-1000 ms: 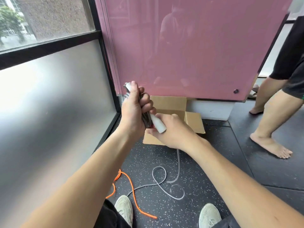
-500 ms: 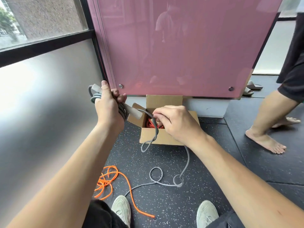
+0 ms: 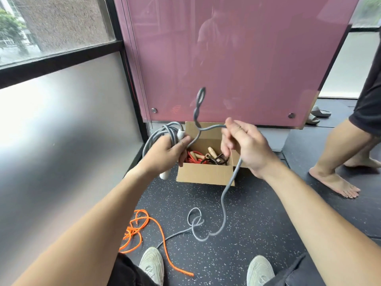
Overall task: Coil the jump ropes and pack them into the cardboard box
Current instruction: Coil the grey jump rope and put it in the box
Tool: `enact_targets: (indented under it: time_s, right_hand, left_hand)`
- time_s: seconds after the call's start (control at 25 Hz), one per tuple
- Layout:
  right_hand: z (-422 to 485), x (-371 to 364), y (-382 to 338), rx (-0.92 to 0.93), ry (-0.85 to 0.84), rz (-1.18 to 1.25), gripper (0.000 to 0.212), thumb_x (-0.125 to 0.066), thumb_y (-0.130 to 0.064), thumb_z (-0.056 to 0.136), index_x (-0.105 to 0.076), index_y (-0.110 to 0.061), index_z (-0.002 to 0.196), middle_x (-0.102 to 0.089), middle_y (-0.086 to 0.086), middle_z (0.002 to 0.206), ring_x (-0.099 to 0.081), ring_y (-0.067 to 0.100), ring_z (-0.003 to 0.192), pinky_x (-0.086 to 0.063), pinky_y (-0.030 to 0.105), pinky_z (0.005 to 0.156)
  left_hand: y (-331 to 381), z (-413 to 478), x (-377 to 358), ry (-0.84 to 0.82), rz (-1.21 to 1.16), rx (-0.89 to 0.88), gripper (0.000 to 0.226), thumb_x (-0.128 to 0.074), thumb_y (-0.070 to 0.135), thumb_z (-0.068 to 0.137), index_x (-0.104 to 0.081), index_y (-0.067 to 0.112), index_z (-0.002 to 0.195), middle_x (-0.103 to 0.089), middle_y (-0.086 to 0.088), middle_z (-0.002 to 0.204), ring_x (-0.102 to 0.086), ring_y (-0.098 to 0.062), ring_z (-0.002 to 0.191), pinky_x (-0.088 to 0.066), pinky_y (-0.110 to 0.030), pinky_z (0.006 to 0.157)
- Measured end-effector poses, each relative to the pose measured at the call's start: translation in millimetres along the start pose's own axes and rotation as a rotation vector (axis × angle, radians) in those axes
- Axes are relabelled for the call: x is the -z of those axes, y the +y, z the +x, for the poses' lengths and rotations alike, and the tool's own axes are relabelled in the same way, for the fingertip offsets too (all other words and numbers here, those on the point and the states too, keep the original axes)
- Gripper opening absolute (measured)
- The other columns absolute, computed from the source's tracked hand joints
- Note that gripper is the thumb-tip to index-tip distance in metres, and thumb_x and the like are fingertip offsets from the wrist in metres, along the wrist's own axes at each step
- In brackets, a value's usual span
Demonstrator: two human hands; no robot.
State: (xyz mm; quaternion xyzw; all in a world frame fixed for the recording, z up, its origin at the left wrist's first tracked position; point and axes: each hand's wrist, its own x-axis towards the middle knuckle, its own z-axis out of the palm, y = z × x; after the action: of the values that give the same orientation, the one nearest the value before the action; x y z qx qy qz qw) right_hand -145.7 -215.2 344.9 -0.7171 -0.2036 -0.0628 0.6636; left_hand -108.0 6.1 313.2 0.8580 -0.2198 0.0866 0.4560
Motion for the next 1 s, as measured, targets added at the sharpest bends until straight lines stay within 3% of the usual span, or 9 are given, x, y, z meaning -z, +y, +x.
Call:
enact_targets:
  time_s: [0.12, 0.24, 0.32, 0.48, 0.68, 0.8, 0.88, 0.96, 1.0]
  right_hand:
    - [6.5, 14.7, -1.9, -0.051, 0.375, 0.360, 0.044, -0.037, -0.032, 0.108, -0.043, -0.017, 0.068, -0.038, -0.005, 0.053, -0.039, 0.012, 0.047, -0.034, 0.023, 0.053]
    - [14.9, 45.9, -5.1, -0.098, 0.683, 0.788, 0.046, -0.037, -0.039, 0.108, -0.040, -0.022, 0.066, -0.032, -0.009, 0.048, -0.029, 0.008, 0.042, -0.027, 0.020, 0.048]
    - [15.2, 70.1, -3.2, -0.111, 0.820, 0.904, 0.047, -0.033, -0.043, 0.108, -0.038, -0.024, 0.065, -0.030, -0.010, 0.047, -0.028, 0.007, 0.039, -0.027, 0.020, 0.047]
    - [14.5, 86.4, 9.3, -0.129, 0.909, 0.838, 0.047, -0.034, -0.047, 0.107, -0.039, -0.025, 0.065, -0.032, -0.011, 0.047, -0.029, 0.008, 0.039, -0.024, 0.020, 0.047]
    - [19.1, 86.2, 29.9, -0.166, 1.095, 0.287, 0.045, -0.039, -0.042, 0.106, -0.043, -0.021, 0.066, -0.042, -0.006, 0.054, -0.037, 0.009, 0.041, -0.028, 0.023, 0.042]
    - [13.9, 78.2, 49.5, -0.335, 1.017, -0.197, 0.048, -0.035, -0.042, 0.105, -0.054, -0.021, 0.066, -0.055, 0.003, 0.066, -0.051, 0.023, 0.060, -0.038, 0.031, 0.058]
    - [9.7, 64.7, 56.6, -0.442, 0.799, -0.497, 0.048, -0.033, -0.040, 0.107, -0.064, -0.019, 0.077, -0.060, 0.006, 0.076, -0.053, 0.025, 0.071, -0.035, 0.032, 0.064]
    - [6.4, 46.2, 53.7, -0.499, 0.426, -0.685, 0.048, -0.034, -0.037, 0.107, -0.071, -0.014, 0.090, -0.055, -0.001, 0.070, -0.048, 0.017, 0.064, -0.032, 0.029, 0.057]
    - [4.0, 35.5, 47.9, -0.528, 0.179, -0.784, 0.045, -0.035, -0.033, 0.108, -0.073, -0.011, 0.097, -0.048, -0.006, 0.066, -0.042, 0.008, 0.060, -0.032, 0.027, 0.052]
  left_hand:
    - [2.9, 5.2, -9.9, -0.147, -0.276, 0.054, 0.055, -0.045, 0.036, 0.103, -0.051, -0.017, 0.088, -0.038, 0.004, 0.051, -0.033, -0.012, 0.045, -0.030, -0.021, 0.046]
    - [-19.9, 5.8, -5.3, -0.262, -0.029, 0.164, 0.045, -0.055, 0.040, 0.100, -0.061, 0.004, 0.075, -0.048, 0.002, 0.053, -0.043, -0.013, 0.047, -0.039, -0.023, 0.050]
    - [-37.3, 4.8, -1.8, -0.267, 0.112, 0.306, 0.039, -0.058, 0.042, 0.099, -0.064, 0.017, 0.069, -0.055, -0.004, 0.060, -0.050, -0.018, 0.054, -0.044, -0.030, 0.059]
    - [-38.3, 1.2, 2.7, -0.289, 0.132, 0.325, 0.032, -0.058, 0.041, 0.099, -0.069, 0.025, 0.073, -0.052, 0.002, 0.060, -0.048, -0.012, 0.054, -0.041, -0.022, 0.053]
    - [-2.8, -17.1, -9.2, -0.713, -0.436, 0.413, 0.042, -0.061, 0.048, 0.092, -0.056, 0.021, 0.060, -0.034, 0.007, 0.053, -0.028, -0.009, 0.047, -0.025, -0.019, 0.046]
    - [42.2, -24.1, -10.1, -0.912, -0.994, 0.309, 0.048, -0.062, 0.052, 0.091, -0.042, 0.025, 0.057, -0.027, 0.008, 0.051, -0.025, -0.009, 0.042, -0.030, -0.024, 0.052]
    - [68.5, -26.7, -8.1, -0.990, -1.445, 0.176, 0.047, -0.058, 0.044, 0.097, -0.036, 0.023, 0.060, -0.033, 0.008, 0.048, -0.034, -0.013, 0.039, -0.042, -0.030, 0.064]
    - [88.3, -24.1, -2.2, -0.848, -1.770, 0.027, 0.044, -0.054, 0.039, 0.099, -0.036, 0.023, 0.062, -0.039, 0.008, 0.046, -0.042, -0.013, 0.041, -0.046, -0.031, 0.074]
    - [93.4, -19.5, 3.5, -0.672, -1.865, -0.043, 0.043, -0.052, 0.041, 0.100, -0.036, 0.024, 0.063, -0.039, 0.009, 0.046, -0.045, -0.012, 0.042, -0.045, -0.029, 0.075]
